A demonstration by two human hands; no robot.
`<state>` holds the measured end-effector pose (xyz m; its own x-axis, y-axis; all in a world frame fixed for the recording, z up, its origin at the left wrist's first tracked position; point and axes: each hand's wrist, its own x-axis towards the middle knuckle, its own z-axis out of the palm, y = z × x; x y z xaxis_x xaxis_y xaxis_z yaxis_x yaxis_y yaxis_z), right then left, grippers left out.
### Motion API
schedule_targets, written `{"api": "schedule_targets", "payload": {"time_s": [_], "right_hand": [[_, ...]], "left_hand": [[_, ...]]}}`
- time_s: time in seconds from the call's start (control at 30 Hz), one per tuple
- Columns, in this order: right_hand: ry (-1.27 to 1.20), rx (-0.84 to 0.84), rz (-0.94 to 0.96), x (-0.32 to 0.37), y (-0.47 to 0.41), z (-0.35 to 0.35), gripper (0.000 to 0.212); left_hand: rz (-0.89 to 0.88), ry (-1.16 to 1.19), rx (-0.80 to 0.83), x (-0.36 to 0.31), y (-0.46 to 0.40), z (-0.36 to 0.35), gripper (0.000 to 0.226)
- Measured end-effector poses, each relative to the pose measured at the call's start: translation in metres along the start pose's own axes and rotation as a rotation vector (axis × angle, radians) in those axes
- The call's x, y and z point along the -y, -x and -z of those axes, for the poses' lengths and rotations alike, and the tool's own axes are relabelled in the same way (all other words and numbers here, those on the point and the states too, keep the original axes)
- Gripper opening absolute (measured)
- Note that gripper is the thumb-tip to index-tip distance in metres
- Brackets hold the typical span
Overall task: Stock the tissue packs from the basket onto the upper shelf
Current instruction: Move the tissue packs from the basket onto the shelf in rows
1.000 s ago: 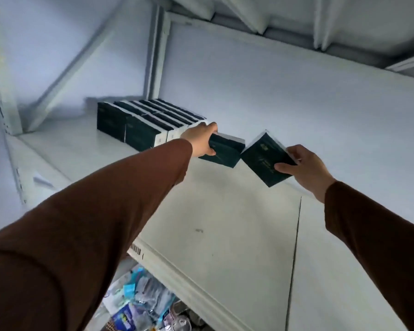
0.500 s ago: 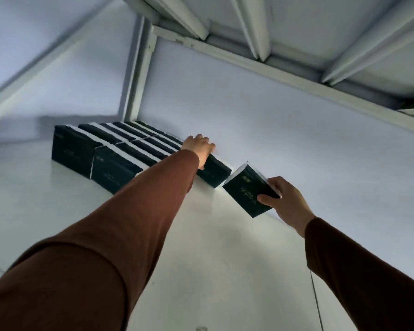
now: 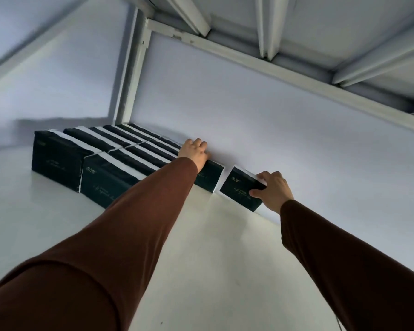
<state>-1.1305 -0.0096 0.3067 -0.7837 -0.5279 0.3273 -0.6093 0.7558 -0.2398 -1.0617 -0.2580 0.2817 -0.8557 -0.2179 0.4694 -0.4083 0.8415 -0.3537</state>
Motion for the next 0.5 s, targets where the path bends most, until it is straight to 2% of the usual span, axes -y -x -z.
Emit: {"api": "schedule_targets", "payload": {"time_s": [0.2, 0.4, 0.5], "right_hand": [[0.056, 0.008, -0.018, 0.002, -0.014, -0.013, 0.054], [-0.019, -0.059, -0.039, 0.004, -0.015, -0.021, 0.049], [0.017, -0.109, -0.030, 0.010, -0.013, -0.028, 0.038]], "left_hand": [[0.043, 0.001, -0.080, -0.014, 0.027, 0.014, 0.043], [-0.110, 0.068, -0.070, -0.038, 0.083, 0.029, 0.053], [-0.180, 0.100, -0.063, -0.044, 0.106, 0.037, 0.051]]}}
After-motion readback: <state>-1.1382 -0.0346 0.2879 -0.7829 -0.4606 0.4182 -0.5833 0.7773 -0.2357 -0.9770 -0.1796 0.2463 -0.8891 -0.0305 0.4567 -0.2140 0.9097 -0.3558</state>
